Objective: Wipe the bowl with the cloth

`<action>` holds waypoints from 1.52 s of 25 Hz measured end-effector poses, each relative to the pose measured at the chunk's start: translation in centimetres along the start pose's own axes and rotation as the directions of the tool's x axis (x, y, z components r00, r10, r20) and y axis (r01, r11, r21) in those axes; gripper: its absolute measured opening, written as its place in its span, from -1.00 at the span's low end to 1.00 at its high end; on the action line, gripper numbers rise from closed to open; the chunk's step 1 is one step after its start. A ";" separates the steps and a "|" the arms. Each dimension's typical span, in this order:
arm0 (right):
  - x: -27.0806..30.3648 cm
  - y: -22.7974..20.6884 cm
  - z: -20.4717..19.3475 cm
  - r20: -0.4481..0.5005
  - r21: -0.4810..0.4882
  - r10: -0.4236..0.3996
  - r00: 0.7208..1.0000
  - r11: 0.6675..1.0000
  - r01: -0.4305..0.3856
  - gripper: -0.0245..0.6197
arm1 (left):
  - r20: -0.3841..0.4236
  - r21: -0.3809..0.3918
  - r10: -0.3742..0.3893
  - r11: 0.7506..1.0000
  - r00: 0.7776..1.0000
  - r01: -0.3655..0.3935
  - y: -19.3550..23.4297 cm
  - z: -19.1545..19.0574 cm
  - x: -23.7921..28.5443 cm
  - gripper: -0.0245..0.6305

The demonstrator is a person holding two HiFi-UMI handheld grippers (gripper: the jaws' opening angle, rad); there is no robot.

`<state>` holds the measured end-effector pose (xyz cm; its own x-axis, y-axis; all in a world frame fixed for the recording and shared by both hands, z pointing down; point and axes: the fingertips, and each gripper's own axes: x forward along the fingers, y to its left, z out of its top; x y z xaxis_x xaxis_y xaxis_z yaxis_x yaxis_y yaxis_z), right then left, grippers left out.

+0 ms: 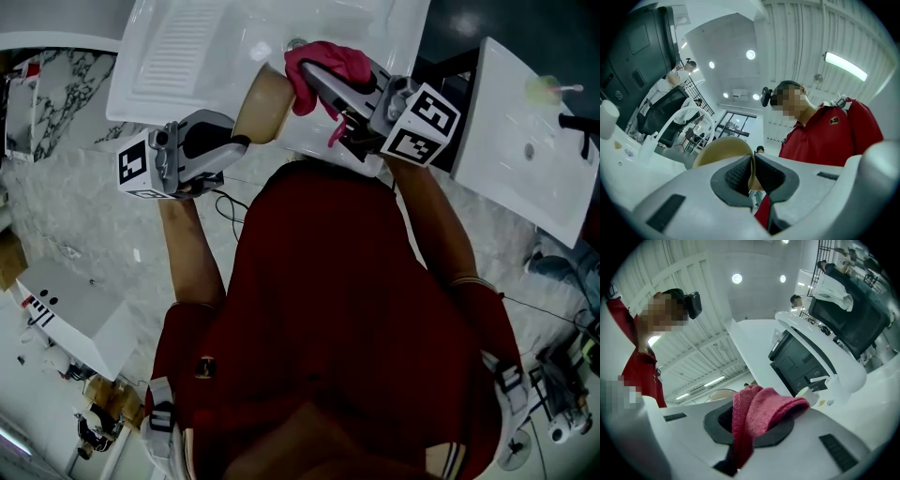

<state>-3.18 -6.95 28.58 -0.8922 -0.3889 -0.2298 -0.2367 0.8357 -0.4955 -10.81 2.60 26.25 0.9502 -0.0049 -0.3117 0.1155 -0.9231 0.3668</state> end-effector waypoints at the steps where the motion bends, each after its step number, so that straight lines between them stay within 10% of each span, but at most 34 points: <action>1: 0.0 -0.1 -0.1 -0.001 0.006 -0.002 1.000 1.000 0.002 -0.84 | 0.009 0.002 -0.003 1.000 1.000 0.003 0.0 0.2 0.0 -0.84; 13: -0.4 -1.1 -1.1 0.036 0.130 -0.020 0.999 0.991 0.016 -0.84 | 0.163 0.007 0.053 0.998 0.985 -0.055 1.2 1.8 0.3 -0.84; 38: -0.6 1.1 -4.0 -0.045 0.172 0.042 0.998 0.984 -0.034 -0.84 | 0.330 -0.056 0.355 0.932 0.875 -0.357 7.0 2.4 1.3 -0.84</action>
<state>-4.48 -4.27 31.56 -0.9177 -0.3357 -0.2124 -0.1368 0.7690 -0.6244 -9.44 -4.79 26.33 0.7768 -0.4586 -0.4316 -0.2151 -0.8374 0.5025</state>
